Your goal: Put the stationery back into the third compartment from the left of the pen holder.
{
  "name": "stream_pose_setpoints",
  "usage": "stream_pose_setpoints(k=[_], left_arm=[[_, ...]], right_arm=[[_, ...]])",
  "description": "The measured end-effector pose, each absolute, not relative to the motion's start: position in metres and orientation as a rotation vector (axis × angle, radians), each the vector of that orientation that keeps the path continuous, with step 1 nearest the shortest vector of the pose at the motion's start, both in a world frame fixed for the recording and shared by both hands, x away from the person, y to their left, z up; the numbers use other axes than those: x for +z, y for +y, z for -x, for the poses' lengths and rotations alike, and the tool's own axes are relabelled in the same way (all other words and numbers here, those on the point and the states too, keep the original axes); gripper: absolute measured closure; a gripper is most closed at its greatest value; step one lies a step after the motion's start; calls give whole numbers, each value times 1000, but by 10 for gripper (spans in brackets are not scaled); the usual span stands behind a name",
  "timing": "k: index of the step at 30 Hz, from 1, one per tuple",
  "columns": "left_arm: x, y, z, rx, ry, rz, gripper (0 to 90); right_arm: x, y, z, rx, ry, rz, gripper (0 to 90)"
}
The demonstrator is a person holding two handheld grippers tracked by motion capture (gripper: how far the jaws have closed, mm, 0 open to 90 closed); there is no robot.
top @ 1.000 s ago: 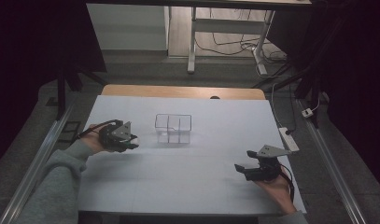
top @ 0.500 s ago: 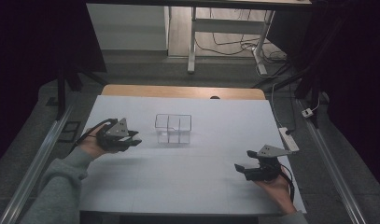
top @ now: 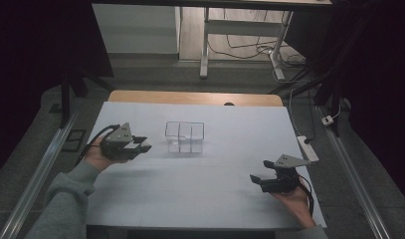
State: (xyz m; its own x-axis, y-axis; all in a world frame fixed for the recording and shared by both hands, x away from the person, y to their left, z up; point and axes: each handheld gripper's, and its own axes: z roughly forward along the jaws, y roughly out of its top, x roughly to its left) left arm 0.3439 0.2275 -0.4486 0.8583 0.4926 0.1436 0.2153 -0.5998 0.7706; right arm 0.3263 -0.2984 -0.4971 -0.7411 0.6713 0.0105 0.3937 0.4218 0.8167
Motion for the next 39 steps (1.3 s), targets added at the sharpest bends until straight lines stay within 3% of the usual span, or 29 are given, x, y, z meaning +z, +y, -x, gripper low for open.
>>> stream_pose_setpoints(k=[20,39], left_arm=[[-429,217,-342,477,624,-1955,642],[-417,193,-355,468,627,-1882,643]], right_arm=[[-498,-298,-326,1231,2363,-914,196],[-498,-298,-326,1234,2361,-914,196]])
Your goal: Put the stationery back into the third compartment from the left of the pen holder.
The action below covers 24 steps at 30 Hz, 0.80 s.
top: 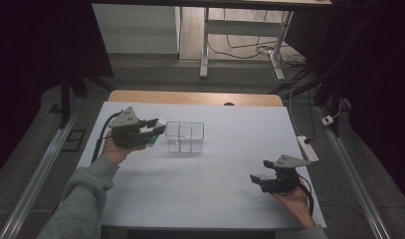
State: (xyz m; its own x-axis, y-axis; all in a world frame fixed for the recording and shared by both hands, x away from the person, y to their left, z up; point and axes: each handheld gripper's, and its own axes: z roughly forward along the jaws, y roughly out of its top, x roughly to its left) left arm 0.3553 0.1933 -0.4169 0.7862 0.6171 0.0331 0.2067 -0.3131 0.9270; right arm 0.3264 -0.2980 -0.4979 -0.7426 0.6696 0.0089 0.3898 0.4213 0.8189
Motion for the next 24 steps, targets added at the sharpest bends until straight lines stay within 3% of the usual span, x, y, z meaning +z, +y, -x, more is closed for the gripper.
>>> stream_pose_setpoints(k=[24], left_arm=[[-413,166,-382,451,617,-1875,642]], right_arm=[[-499,-298,-327,1218,2366,-915,196]])
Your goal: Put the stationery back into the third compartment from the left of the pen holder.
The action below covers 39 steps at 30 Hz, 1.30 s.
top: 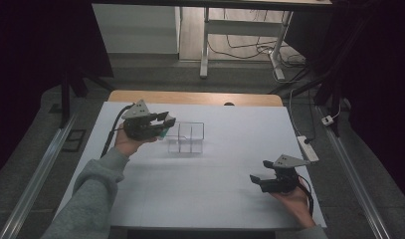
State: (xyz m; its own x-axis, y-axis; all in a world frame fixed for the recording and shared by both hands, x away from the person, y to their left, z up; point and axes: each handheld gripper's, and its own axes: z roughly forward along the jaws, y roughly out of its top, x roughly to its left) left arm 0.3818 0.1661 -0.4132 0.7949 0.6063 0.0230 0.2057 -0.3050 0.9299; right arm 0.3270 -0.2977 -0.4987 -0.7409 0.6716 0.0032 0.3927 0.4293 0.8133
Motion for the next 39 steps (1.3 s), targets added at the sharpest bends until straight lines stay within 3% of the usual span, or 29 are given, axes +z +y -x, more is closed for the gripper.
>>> stream_pose_setpoints(k=[39], left_arm=[[-412,109,-407,407,565,-1863,641]], right_arm=[[-497,-300,-327,1231,2362,-906,198]])
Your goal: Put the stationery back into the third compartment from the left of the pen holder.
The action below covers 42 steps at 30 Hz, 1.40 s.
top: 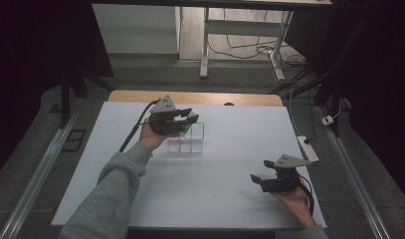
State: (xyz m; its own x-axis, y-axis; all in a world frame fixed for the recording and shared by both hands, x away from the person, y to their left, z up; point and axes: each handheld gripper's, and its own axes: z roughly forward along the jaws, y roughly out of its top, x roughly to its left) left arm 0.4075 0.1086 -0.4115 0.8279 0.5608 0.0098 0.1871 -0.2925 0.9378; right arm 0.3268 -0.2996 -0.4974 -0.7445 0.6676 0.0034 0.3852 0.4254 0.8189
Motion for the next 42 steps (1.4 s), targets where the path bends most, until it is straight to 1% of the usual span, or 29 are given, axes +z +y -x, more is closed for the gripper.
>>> stream_pose_setpoints(k=[13,25,30,42], left_arm=[[-422,95,-424,394,585,-1879,641],[-435,89,-439,366,634,-1859,641],[-437,86,-442,346,641,-1849,641],[-440,75,-443,347,630,-1866,638]], right_arm=[[-497,-300,-327,1226,2362,-905,200],[-498,-300,-327,1225,2365,-907,199],[-498,-300,-327,1220,2370,-905,199],[-498,-300,-327,1211,2373,-901,200]])
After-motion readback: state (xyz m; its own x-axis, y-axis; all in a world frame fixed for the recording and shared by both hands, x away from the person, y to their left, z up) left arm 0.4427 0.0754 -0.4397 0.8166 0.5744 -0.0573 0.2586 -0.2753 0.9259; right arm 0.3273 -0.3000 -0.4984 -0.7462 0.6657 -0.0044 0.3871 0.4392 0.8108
